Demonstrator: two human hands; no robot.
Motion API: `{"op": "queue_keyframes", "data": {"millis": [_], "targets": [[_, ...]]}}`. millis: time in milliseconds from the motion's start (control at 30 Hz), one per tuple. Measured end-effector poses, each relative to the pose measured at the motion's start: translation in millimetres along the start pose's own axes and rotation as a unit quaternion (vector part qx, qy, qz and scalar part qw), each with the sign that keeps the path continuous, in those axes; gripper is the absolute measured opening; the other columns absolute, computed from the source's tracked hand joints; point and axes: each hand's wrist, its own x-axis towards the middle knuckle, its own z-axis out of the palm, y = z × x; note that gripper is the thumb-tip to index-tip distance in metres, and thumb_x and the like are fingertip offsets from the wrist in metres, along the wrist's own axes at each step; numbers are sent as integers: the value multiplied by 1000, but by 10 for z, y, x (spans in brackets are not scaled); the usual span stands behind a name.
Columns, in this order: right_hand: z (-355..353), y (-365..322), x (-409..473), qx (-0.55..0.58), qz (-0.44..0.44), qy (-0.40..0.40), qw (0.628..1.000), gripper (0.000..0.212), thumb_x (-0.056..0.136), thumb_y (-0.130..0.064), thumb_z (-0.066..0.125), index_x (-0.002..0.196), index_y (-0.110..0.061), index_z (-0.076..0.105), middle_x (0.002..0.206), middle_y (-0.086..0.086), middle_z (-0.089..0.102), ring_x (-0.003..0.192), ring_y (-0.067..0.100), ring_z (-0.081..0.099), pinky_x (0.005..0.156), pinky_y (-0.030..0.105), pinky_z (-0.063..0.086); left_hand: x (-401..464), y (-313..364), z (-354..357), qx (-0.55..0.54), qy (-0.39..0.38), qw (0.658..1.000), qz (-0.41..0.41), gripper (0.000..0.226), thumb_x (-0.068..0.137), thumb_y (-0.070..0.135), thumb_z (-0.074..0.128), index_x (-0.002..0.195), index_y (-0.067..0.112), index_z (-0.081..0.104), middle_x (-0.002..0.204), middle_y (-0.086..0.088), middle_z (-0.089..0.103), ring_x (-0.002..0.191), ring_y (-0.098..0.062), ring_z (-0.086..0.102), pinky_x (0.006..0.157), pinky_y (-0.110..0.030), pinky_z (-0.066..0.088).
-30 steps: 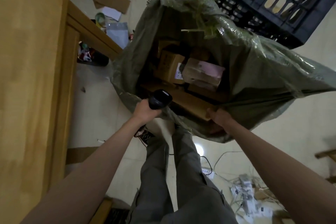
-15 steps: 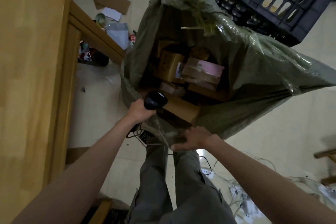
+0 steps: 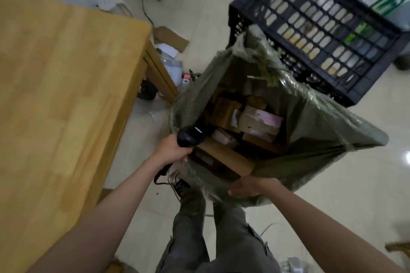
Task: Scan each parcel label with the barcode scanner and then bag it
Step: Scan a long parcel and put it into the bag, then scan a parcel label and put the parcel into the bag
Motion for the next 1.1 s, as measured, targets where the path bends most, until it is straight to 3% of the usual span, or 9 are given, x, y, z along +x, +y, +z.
{"op": "queue_keyframes", "data": {"millis": [167, 300, 400, 600, 800, 1100], "targets": [[-539, -622, -406, 37, -53, 123, 990, 32, 99, -51, 49, 122, -35, 63, 125, -7, 61, 116, 18, 57, 98, 35, 46, -593, 99, -691, -60, 88, 994, 16, 16, 87, 11, 65, 71, 10, 64, 59, -9, 68, 50, -13, 65, 50, -19, 52], [-1064, -1535, -777, 8, -111, 231, 967, 35, 102, -37, 51, 133, -23, 62, 131, -2, 62, 121, 20, 57, 101, 33, 44, -1072, -148, -1270, -108, 169, 980, 9, 21, 82, 16, 65, 66, 3, 69, 59, -11, 71, 57, -20, 70, 62, -28, 58], [-1311, -2243, -935, -13, -149, 278, 949, 34, 101, -35, 54, 131, -22, 63, 130, 1, 64, 119, 19, 59, 99, 31, 45, -1418, -455, -1664, -157, 214, 964, 8, 17, 81, 13, 66, 71, 0, 69, 63, -13, 72, 61, -25, 72, 60, -30, 59], [-1549, -3529, -1077, -72, -199, 281, 936, 36, 100, -36, 55, 132, -19, 60, 125, 4, 62, 110, 20, 59, 90, 30, 47, -1934, -1082, -2332, -236, 301, 924, -6, 14, 83, 11, 66, 83, -2, 69, 67, -12, 68, 60, -25, 73, 58, -32, 58], [-1706, -4553, -1157, -142, -237, 255, 927, 37, 101, -38, 56, 133, -19, 58, 113, 6, 64, 93, 18, 59, 72, 29, 47, -2264, -1571, -2730, -295, 357, 886, -32, 17, 85, 12, 67, 92, -4, 69, 70, -12, 67, 57, -22, 71, 56, -31, 56], [-2090, -5643, -827, -201, -287, 236, 906, 36, 99, -38, 59, 130, -20, 61, 117, 12, 66, 96, 22, 63, 73, 30, 45, -2272, -2028, -3289, -362, 403, 836, -85, 15, 85, 12, 67, 92, -1, 69, 72, -11, 67, 56, -21, 70, 55, -29, 55]]}}
